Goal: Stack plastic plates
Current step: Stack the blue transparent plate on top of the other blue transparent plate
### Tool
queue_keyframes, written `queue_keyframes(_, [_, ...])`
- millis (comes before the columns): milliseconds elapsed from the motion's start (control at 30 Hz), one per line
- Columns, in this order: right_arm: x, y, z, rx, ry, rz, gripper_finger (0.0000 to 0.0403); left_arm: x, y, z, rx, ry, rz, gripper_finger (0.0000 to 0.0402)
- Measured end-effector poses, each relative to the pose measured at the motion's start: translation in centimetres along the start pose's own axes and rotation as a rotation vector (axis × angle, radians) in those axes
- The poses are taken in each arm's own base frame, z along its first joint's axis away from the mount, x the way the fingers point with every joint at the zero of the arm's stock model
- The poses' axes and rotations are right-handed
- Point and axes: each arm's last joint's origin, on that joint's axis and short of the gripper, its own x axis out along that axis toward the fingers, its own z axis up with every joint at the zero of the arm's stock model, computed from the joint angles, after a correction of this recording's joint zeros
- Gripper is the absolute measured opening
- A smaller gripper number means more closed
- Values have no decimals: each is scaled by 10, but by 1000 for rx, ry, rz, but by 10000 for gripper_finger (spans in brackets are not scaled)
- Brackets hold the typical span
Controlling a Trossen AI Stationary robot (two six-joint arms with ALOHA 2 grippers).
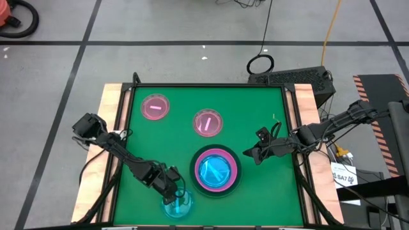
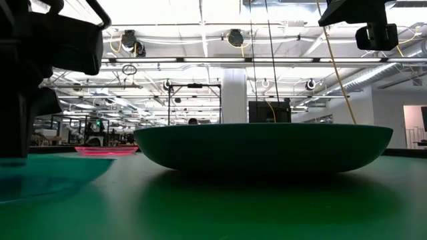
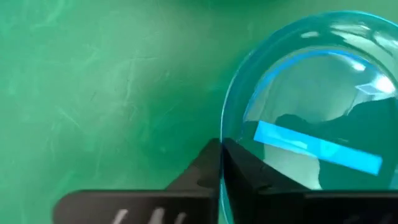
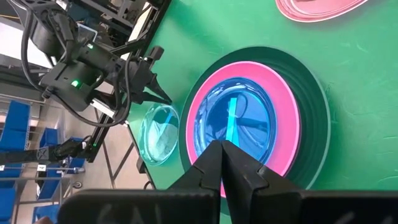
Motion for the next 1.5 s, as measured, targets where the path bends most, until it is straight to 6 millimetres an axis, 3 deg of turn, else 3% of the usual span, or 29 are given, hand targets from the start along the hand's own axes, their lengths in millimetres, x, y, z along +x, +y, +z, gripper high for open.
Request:
queue_keyframes(333, [0,0,0,18,0,0,4,-5,-2,0,-14,34,-48,7])
queue_keyframes(667, [0,1,0,30,-5,9,4,-37,-1,11,-78,-28,-129,6])
queue_keyframes(933, [4,5,0,67,-17,40,4,-57,9,27,-151,-83,-168,6])
queue_keyframes(1267, [21,10,-3,175,-17,52,4,-97,27,48,-237,-212,-254,5])
queue_keyframes(1500, [28,21,-2,218,-26,104,4,-112,43,69,-319,-340,-269,5])
